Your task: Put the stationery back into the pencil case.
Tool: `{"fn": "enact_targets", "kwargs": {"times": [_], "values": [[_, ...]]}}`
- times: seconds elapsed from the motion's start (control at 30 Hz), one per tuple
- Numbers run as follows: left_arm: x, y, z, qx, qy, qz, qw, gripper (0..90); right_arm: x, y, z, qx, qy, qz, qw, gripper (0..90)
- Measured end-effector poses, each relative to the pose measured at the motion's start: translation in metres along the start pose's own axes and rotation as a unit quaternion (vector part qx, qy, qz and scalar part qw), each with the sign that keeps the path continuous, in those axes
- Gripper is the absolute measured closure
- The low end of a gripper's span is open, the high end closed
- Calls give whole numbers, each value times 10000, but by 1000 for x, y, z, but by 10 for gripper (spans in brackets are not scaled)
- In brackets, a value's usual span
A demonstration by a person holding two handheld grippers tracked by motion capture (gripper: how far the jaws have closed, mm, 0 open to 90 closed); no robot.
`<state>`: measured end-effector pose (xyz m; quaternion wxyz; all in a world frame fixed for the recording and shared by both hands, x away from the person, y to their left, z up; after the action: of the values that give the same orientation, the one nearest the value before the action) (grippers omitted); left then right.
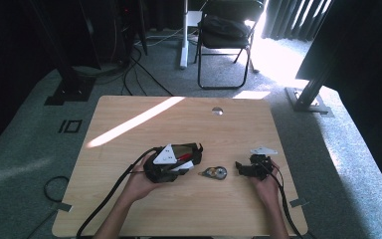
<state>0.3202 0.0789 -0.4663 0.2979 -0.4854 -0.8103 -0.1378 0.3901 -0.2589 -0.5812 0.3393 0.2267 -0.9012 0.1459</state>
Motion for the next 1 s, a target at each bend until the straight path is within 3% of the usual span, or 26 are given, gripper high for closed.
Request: {"fn": "enact_targets", "kwargs": {"times": [1.0], "values": [[8, 15, -2, 11, 15, -216, 9998, 708, 0, 0, 0, -2, -1, 1, 10000, 138]]}}
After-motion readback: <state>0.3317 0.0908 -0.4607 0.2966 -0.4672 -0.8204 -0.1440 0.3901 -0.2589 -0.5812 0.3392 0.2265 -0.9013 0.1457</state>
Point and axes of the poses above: each handheld gripper's, and its own axes: x roughly backward along the jaws, z roughly out of its underside, y roughly to its left, the point moved 3 cm from there along -x, roughly forward along the jaws, and after that the axes turned 9 degrees about x, right-handed, at the moved point
